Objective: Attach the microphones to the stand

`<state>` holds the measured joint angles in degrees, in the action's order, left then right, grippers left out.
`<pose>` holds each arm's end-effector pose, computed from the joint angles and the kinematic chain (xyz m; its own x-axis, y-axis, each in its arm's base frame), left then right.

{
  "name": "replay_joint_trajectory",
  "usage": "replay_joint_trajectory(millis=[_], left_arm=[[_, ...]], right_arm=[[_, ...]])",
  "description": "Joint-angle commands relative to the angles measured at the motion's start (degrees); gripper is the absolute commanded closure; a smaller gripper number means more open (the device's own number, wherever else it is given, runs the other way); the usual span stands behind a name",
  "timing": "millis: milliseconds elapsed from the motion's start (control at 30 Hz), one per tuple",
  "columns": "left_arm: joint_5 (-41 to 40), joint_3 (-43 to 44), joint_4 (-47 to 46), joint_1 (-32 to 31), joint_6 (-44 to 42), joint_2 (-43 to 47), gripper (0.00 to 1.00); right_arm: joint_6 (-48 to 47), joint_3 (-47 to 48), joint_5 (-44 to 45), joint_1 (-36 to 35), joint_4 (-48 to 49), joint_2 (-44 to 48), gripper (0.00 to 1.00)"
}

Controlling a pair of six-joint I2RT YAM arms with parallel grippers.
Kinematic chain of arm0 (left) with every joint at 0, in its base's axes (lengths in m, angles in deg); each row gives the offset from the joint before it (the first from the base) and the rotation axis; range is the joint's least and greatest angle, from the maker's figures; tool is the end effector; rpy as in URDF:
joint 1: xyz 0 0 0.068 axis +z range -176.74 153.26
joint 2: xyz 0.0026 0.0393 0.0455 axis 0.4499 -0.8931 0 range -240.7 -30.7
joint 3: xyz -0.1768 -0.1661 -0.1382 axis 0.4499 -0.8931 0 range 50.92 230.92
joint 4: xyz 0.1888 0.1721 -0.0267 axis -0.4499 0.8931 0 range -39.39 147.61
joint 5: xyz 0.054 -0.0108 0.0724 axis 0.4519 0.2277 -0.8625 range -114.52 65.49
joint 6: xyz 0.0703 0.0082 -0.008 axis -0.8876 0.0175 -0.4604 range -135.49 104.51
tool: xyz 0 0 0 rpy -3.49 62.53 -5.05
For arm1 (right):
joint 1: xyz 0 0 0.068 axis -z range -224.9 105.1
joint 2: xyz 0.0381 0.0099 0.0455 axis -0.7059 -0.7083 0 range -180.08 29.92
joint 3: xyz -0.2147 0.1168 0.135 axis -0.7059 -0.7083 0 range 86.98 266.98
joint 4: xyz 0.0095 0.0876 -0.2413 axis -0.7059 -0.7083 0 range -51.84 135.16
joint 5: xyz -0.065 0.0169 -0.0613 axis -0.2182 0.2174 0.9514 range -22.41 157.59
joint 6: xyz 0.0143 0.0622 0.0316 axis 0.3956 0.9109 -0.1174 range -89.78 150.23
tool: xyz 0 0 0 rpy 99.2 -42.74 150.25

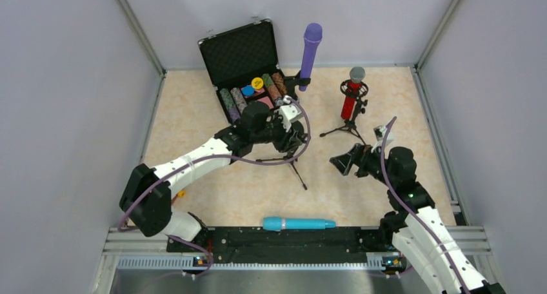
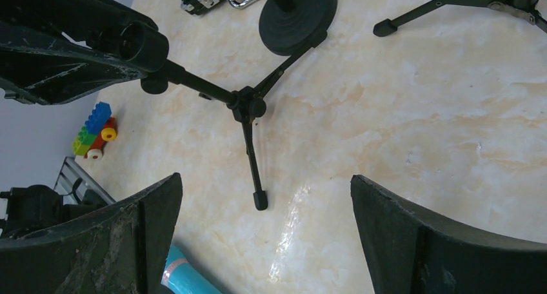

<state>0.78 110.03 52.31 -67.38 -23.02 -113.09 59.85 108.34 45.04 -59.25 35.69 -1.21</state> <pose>0.2443 -0.2427 0.2882 -0.2018 0.3294 -0.9224 0.9171 0.3941 -0.0599 0.1458 0.0603 0.2296 -0.5640 0.3269 -0.7583 -0.3460 0.7402 0.5765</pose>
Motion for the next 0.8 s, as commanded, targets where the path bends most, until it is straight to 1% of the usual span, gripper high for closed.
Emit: replay_joint_trajectory(millis=[0, 67, 100, 200, 300, 367, 400, 433, 467, 500, 667, 767], left_arm=[[-1.31, 1.46, -5.63, -0.23, 1.96, -0.43, 1.0], [-1.8, 1.96, -5.08, -0.23, 2.11, -0.87, 0.92], [-1.92, 2.28, -4.71, -0.26, 2.23, -1.02, 0.86], [-1.52, 3.5, -3.38, -0.23, 2.06, -1.74, 0.6], [-1.48, 4.14, -2.93, -0.23, 2.71, -2.07, 0.42], [-1.31, 4.18, -3.29, -0.23, 2.86, -1.74, 0.34], [-1.28, 4.17, -3.48, -0.27, 2.95, -1.59, 0.26], [-1.17, 4.17, -3.64, -0.23, 2.97, -1.36, 0.12], [-1.13, 4.09, -3.89, -0.23, 3.17, -1.11, 0.02], [-1.09, 3.96, -4.17, -0.24, 3.4, -0.79, 0.01], [0.39, 2.84, -8.18, -0.23, 5.16, 1.58, 0.01], [1.86, 1.81, -12.81, -0.23, 9.34, 3.17, 0.01]], right_arm=[[-0.19, -0.05, 0.22, 0.29, 1.65, 0.44, 0.01], [-0.26, -0.13, 0.22, 0.36, 1.76, 0.25, 0.01], [-0.26, -0.09, 0.16, 0.32, 1.82, 0.2, 0.01], [-0.28, 0.03, 0.09, 0.32, 2.05, 0.02, 0.01], [-0.43, 0.03, 0.14, 0.29, 2.22, -0.29, 0.01], [-0.35, 0.04, 0.06, 0.33, 2.41, -0.48, 0.01], [-0.37, 0.06, 0.05, 0.29, 2.44, -0.61, 0.01], [-0.37, 0.06, 0.05, 0.29, 2.44, -0.74, 0.01], [-0.44, 0.07, 0.05, 0.29, 2.53, -0.79, 0.01], [-0.5, 0.07, 0.05, 0.3, 2.54, -0.9, 0.01], [-1.1, 0.37, 0.29, 0.29, 2.6, -1.24, 0.01], [-1.53, 0.75, 0.4, 0.34, 2.41, -1.43, 0.01]])
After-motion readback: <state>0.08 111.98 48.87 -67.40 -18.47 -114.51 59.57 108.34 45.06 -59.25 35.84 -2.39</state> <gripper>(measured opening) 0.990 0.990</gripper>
